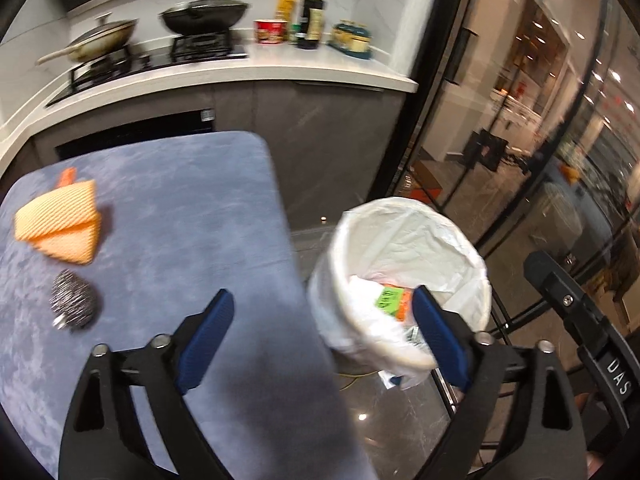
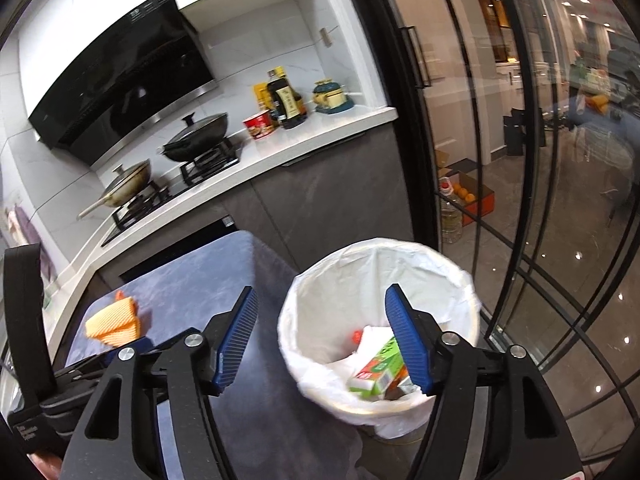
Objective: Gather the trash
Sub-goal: 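Move both open grippers back toward the steel wool and orange mesh, then grasp the steel wool scrubber with the right gripper while the left gripper grasps an orange mesh sleeve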
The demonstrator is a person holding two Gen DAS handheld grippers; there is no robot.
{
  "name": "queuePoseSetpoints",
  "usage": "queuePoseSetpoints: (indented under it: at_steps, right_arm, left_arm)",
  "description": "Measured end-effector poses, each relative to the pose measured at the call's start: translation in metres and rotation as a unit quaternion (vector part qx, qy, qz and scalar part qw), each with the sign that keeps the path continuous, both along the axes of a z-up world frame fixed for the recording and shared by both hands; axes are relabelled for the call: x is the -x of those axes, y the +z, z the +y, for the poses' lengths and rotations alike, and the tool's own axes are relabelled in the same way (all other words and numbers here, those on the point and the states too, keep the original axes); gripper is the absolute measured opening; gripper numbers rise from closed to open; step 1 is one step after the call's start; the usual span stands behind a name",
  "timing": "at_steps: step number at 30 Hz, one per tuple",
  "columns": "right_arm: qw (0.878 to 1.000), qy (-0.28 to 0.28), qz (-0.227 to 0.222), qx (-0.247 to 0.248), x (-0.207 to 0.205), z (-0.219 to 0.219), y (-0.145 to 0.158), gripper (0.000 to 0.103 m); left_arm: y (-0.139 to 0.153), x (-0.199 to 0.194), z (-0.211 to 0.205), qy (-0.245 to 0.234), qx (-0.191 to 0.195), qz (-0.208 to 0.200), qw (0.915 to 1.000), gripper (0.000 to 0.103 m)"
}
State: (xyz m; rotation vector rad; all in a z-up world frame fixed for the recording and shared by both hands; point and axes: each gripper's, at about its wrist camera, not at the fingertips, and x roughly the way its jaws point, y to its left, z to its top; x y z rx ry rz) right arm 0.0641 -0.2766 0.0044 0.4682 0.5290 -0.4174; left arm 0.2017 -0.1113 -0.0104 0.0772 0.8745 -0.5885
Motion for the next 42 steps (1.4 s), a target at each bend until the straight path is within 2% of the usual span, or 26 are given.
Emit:
queuePoseSetpoints:
  at_steps: [3,11,17,25,33,42]
  right_arm:
    - [1.000,0.015,0.001,-0.002,-0.008,0.016,0.000,0.068]
    - [0.997,0.080,0.019,0.004,-0.038,0.075,-0.004,0.070]
    - [0.990,0.136,0.036,0.006,-0.068,0.125,-0.010,0.070]
    - [0.975,0.214,0.065,0.012,-0.119,0.202,-0.028,0.070]
    - [0.956,0.275,0.097,0.010,-0.176,0.271,-0.058,0.070]
    - [0.947,0.295,0.127,0.016,-0.218,0.304,-0.086,0.070]
  left_arm:
    - [0.000,-0.007,0.027,0.024,0.003,0.007,0.9997,0.091]
    - [-0.007,-0.024,0.115,0.105,-0.026,0.004,0.9942,0.094]
    - [-0.017,-0.038,0.189,0.159,-0.034,0.016,0.9866,0.094]
    - [-0.023,-0.053,0.273,0.228,-0.041,0.019,0.9727,0.096]
    - [-0.022,-0.073,0.324,0.266,-0.031,0.020,0.9633,0.096]
    - [-0.034,-0.096,0.343,0.277,-0.017,0.033,0.9601,0.096]
